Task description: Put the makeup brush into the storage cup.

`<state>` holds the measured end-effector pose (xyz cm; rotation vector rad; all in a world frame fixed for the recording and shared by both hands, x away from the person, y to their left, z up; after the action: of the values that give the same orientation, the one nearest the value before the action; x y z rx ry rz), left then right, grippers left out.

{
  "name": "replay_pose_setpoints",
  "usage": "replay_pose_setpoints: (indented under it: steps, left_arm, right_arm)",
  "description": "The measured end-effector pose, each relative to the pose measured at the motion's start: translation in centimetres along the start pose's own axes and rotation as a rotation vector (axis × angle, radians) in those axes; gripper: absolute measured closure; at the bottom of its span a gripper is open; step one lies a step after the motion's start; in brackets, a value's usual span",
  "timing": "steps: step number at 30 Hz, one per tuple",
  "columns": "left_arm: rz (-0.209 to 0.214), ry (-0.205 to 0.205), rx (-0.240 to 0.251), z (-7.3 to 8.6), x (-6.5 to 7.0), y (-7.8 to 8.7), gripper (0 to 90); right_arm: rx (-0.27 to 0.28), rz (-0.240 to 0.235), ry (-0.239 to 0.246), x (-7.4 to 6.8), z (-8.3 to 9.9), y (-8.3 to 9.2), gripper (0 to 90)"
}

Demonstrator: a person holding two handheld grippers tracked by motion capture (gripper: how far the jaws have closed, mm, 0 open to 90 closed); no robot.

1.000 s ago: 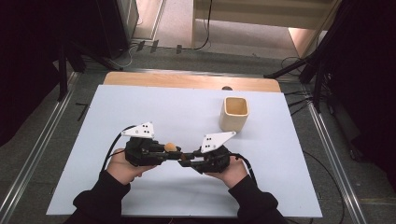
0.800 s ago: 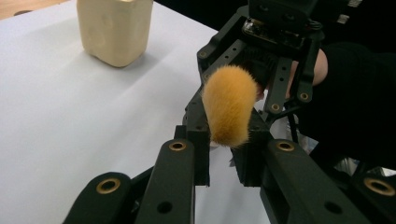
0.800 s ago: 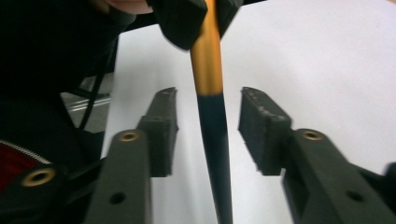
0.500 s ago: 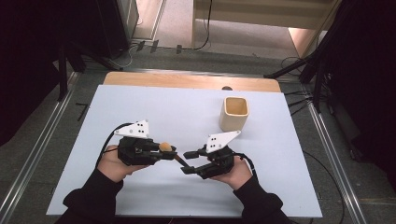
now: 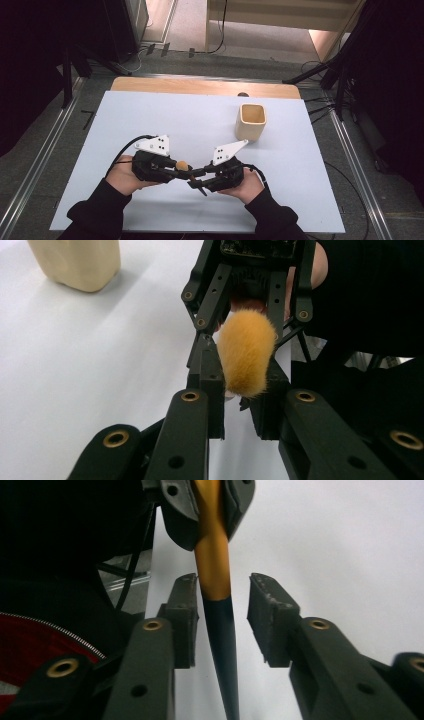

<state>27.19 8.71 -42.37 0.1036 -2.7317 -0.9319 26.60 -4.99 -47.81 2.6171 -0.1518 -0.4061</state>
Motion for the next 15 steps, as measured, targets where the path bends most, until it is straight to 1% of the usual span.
replay_pose_setpoints:
  steps: [4,5,6,7,9,15]
  left_arm:
    - [0.003,-0.001,-0.011,0.06,0.04,-0.08,79.3]
    - [0.006,-0.007,-0.02,0.12,0.08,-0.17,79.3]
    - [0.012,-0.001,-0.023,0.14,0.12,-0.23,79.3]
    - [0.007,-0.005,-0.024,0.15,0.11,-0.28,79.3]
    - [0.009,0.0,-0.028,0.16,0.12,-0.32,79.2]
    - [0.022,0.008,-0.025,0.17,0.1,-0.26,78.7]
  right_arm:
    - [-0.014,-0.012,0.0,-0.24,-0.05,-0.24,69.5]
    - [-0.012,-0.014,0.01,-0.25,-0.14,-0.39,70.9]
    - [-0.011,-0.016,0.009,-0.31,-0.19,-0.43,72.4]
    - [-0.014,-0.016,0.011,-0.37,-0.21,-0.45,74.0]
    - [-0.02,-0.018,0.022,-0.45,-0.22,-0.53,76.5]
    - [-0.026,-0.014,0.061,-0.59,-0.25,-0.5,78.7]
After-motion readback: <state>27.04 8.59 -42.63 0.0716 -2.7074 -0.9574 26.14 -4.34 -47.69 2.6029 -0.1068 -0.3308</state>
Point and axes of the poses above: each handheld gripper's, and its own axes: y roughly backward along the jaws, z roughly out of its underside, x roughly to its right, the point moved 6 cm from there along -y, roughly forward along the jaws
